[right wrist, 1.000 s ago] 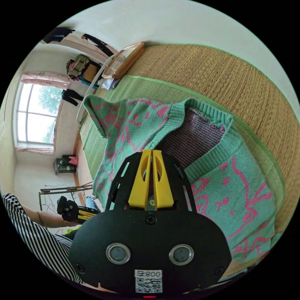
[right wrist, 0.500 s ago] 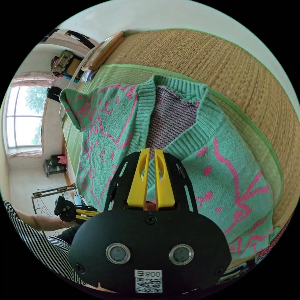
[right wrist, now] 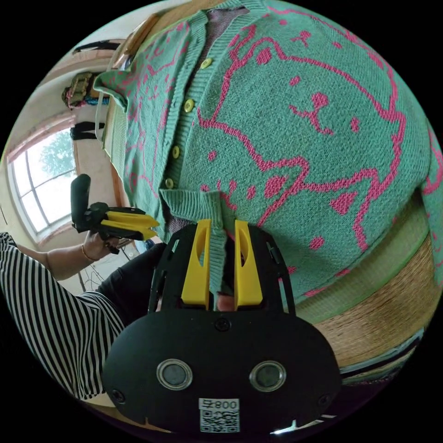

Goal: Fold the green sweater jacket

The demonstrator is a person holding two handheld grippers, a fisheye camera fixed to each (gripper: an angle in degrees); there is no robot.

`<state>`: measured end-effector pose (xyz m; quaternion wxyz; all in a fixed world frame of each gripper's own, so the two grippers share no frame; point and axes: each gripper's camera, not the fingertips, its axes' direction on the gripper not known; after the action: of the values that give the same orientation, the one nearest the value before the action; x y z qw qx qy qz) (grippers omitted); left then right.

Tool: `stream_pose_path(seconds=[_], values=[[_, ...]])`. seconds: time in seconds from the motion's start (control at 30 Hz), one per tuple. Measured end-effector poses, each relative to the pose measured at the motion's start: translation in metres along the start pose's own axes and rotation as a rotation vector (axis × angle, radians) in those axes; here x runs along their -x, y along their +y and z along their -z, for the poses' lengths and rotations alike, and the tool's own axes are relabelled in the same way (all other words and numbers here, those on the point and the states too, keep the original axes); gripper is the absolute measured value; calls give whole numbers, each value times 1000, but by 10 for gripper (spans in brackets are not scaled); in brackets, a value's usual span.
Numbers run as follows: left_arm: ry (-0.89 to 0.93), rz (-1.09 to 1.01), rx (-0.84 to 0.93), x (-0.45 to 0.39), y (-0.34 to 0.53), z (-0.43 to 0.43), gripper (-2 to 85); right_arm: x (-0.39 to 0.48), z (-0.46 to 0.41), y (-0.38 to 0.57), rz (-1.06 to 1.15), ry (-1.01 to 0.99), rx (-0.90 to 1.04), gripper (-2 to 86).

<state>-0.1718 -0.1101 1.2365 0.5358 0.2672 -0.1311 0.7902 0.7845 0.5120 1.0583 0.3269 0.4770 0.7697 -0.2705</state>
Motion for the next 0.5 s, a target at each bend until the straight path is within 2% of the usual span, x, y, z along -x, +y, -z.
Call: stream_pose_path(seconds=[0.37, 0.5], values=[[47, 23, 14, 9, -10, 18, 71, -24, -35, 21, 5, 13, 22, 46], [136, 56, -19, 12, -14, 28, 75, -34, -41, 33, 39, -130, 37, 24]])
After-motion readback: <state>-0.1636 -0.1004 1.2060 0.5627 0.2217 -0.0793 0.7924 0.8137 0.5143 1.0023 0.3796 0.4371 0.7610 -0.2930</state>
